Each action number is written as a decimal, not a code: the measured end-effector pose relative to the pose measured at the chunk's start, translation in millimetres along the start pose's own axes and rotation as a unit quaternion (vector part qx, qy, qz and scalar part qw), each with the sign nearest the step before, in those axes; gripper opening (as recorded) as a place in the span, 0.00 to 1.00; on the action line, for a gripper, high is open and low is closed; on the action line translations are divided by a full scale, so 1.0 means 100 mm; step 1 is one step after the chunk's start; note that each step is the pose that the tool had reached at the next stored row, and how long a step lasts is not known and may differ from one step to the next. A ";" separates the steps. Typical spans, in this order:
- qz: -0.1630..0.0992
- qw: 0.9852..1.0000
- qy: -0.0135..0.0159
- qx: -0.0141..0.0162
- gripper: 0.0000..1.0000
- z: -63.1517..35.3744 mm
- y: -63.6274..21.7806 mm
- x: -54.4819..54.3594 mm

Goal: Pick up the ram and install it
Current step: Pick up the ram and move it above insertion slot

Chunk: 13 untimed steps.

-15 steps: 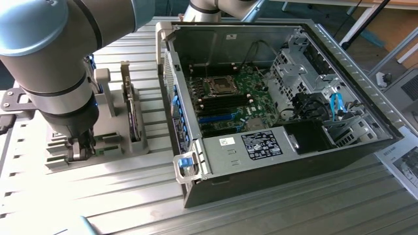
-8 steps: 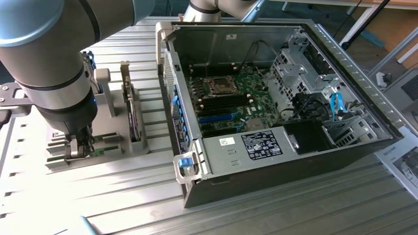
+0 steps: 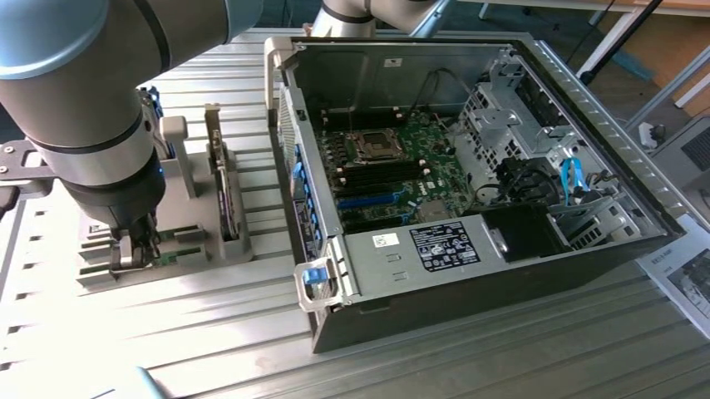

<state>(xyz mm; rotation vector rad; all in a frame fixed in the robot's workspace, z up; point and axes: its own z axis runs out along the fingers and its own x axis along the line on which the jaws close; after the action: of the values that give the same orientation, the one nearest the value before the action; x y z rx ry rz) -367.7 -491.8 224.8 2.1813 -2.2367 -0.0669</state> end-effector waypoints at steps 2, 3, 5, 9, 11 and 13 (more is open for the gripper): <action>0.000 1.000 0.000 0.000 0.25 0.000 0.000 0.00; 0.000 1.000 0.000 0.000 0.25 0.000 0.000 0.00; -0.003 1.000 0.000 0.000 0.25 0.000 0.000 0.00; -0.010 1.000 0.000 0.000 0.25 0.000 -0.001 0.00; -0.023 1.000 0.001 0.000 0.25 0.000 -0.002 0.00; -0.029 1.000 0.001 -0.001 0.25 0.000 -0.002 0.00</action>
<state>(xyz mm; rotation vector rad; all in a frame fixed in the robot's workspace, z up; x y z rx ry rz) -367.5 -491.8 224.8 2.2438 -2.1724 -0.0661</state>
